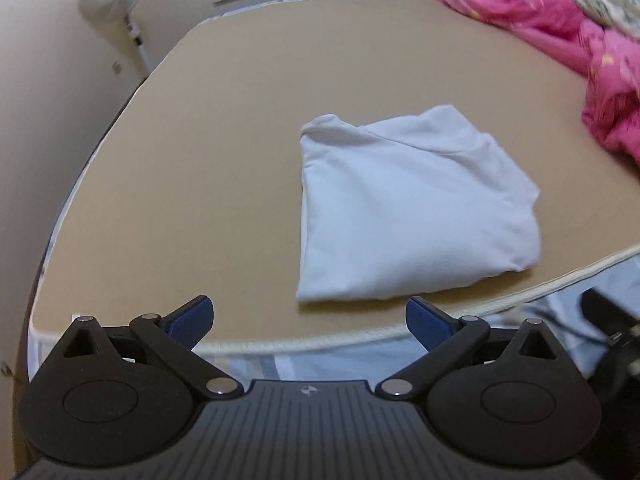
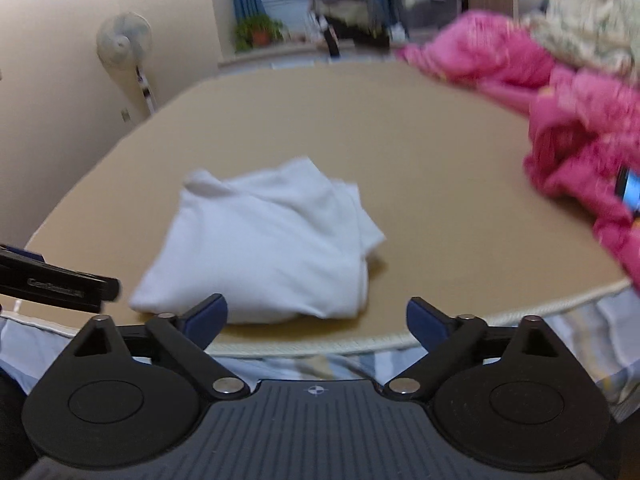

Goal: Fold small clothes

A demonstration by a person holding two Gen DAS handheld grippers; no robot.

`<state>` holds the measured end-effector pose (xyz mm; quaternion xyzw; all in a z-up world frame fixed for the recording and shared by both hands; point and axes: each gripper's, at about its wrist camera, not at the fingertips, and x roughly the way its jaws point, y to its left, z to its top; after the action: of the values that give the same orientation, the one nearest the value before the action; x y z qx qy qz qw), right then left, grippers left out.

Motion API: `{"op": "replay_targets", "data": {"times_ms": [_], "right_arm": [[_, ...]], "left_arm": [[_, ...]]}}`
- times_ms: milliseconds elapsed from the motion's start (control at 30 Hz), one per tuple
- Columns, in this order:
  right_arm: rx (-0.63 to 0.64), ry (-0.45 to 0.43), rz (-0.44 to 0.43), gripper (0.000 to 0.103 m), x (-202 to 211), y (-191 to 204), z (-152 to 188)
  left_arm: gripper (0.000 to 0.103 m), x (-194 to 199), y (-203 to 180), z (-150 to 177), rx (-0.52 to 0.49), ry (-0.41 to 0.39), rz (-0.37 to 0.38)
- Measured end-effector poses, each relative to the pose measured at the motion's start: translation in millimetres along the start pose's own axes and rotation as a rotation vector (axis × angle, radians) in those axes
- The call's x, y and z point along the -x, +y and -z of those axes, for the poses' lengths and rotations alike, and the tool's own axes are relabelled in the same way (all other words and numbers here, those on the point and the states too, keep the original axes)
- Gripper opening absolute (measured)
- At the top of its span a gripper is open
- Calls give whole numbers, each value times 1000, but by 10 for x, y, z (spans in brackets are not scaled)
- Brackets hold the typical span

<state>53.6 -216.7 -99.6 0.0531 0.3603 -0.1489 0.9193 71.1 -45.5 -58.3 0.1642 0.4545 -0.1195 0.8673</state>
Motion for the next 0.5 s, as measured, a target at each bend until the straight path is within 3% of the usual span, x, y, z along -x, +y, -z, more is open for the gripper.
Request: {"op": "replay_targets", "data": {"times_ms": [233, 500], "right_arm": [[44, 4, 3, 98, 138, 198, 82], [44, 23, 11, 98, 166, 245, 112]], "left_arm": [[102, 318, 76, 201, 23, -27, -41], [102, 339, 49, 244, 16, -34, -34]]}}
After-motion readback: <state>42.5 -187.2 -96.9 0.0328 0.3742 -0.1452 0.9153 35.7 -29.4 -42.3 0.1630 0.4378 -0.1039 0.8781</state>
